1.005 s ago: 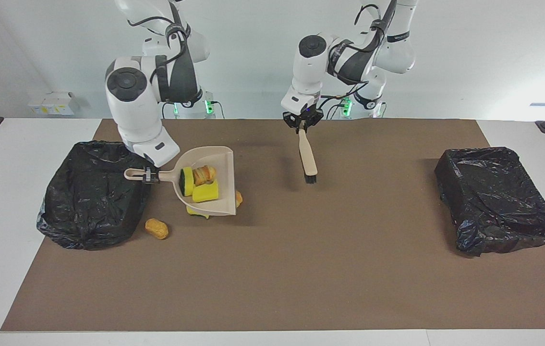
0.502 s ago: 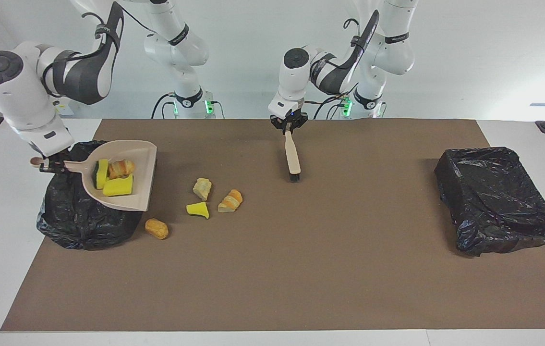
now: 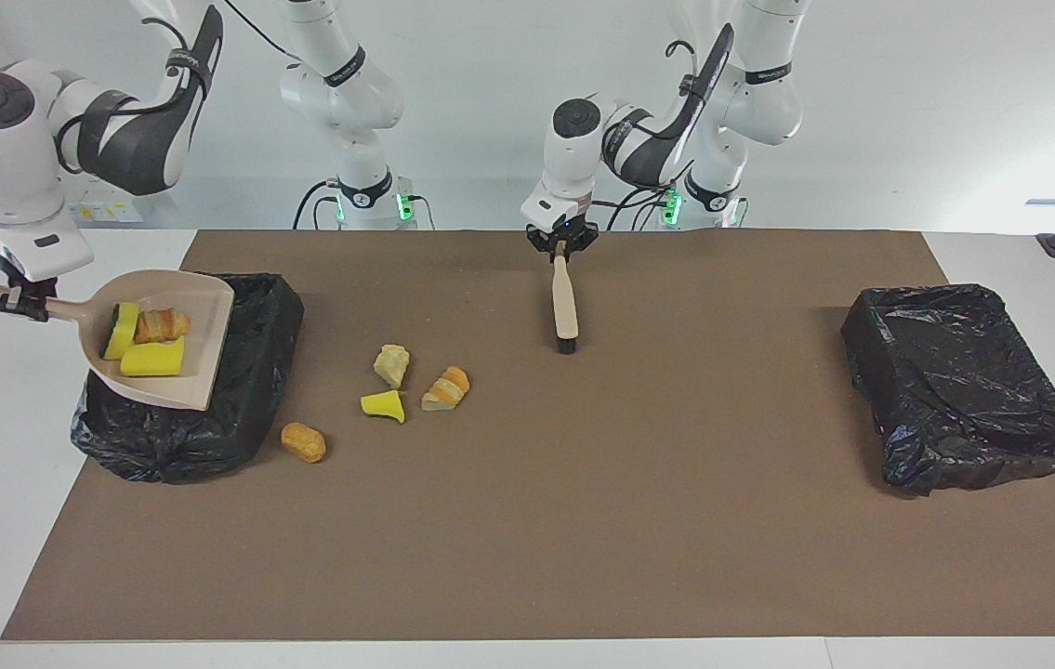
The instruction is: Sweep and dump trash in bin
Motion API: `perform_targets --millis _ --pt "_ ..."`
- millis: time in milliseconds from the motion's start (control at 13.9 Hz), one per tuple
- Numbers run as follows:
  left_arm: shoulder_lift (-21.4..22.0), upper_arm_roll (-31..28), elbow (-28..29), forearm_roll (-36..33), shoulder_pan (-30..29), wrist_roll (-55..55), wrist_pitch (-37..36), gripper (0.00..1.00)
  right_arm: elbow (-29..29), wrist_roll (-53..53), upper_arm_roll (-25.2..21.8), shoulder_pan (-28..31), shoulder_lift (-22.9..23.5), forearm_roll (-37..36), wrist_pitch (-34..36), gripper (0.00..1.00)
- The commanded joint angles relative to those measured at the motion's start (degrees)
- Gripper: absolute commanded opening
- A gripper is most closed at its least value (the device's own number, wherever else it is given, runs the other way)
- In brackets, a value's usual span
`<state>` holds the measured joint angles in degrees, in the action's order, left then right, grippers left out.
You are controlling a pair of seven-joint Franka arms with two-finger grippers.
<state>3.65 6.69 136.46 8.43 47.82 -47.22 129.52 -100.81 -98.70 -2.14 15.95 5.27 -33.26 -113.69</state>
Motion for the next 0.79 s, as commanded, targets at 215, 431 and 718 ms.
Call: perform_targets --millis 215,431,718 --pt "1.80 -1.59 0.22 0.80 -0.35 0.73 -0.23 1.00 -14.84 16.26 0.64 -1.62 -10.01 -17.07 -4.35 0.00" --pt "2.07 -1.59 -3.91 0.18 -6.32 2.48 -5.05 1.00 -17.40 20.48 0.64 -3.03 -11.95 -22.19 -3.56 0.00" --pt "5.74 -1.59 -5.32 0.09 -15.28 11.52 -10.24 1.00 -18.37 21.27 0.73 -4.79 -12.74 -29.21 -3.64 0.00"
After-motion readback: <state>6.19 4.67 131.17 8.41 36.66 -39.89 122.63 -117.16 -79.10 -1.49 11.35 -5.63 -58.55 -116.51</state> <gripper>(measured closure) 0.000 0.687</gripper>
